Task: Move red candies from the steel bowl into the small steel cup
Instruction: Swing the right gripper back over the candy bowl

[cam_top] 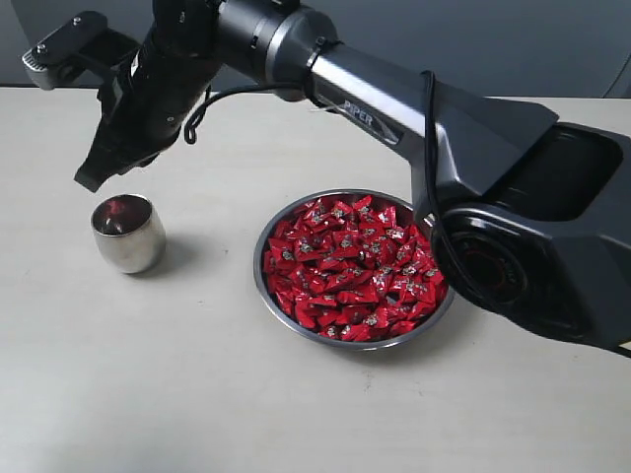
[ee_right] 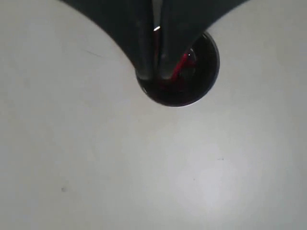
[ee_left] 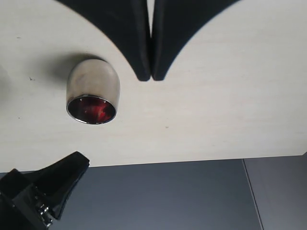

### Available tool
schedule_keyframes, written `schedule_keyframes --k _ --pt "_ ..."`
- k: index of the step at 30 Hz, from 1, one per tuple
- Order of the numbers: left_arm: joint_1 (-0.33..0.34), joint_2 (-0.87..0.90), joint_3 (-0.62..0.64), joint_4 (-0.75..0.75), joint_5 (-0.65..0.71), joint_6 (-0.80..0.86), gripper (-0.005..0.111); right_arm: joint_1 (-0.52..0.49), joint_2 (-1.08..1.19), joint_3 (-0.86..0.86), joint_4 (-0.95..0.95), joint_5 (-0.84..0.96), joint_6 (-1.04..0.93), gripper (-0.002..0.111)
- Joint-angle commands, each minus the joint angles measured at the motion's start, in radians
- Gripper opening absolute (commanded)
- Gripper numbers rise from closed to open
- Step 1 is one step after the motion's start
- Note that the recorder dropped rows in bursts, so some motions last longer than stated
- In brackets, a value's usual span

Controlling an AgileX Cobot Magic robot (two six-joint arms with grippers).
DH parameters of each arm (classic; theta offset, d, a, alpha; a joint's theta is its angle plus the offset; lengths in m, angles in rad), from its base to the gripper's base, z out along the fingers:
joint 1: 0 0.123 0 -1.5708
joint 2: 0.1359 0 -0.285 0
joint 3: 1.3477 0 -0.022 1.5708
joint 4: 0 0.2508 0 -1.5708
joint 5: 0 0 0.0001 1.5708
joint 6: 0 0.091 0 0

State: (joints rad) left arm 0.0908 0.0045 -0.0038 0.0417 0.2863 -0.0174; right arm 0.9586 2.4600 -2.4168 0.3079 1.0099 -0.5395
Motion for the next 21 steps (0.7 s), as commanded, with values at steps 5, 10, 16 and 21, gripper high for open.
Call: schedule_keyframes --k 5,10,16,21 --pt "-0.008 -0.004 0.004 0.001 -0.002 -0.003 0.000 -0.042 -0.055 -0.005 -0.092 -0.133 0.341 -0.001" --pt "-0.008 -0.004 0.004 0.001 -0.002 -0.003 0.000 -0.051 -0.074 -0.005 -0.196 -0.201 0.446 -0.001" --pt "-0.008 -0.004 0.004 0.001 -0.002 -0.003 0.000 -0.051 -0.134 0.031 -0.177 -0.288 0.453 -0.001" --pt "-0.008 -0.004 0.004 0.001 -0.002 -0.003 0.000 -0.051 -0.220 0.181 -0.236 -0.402 0.488 -0.001"
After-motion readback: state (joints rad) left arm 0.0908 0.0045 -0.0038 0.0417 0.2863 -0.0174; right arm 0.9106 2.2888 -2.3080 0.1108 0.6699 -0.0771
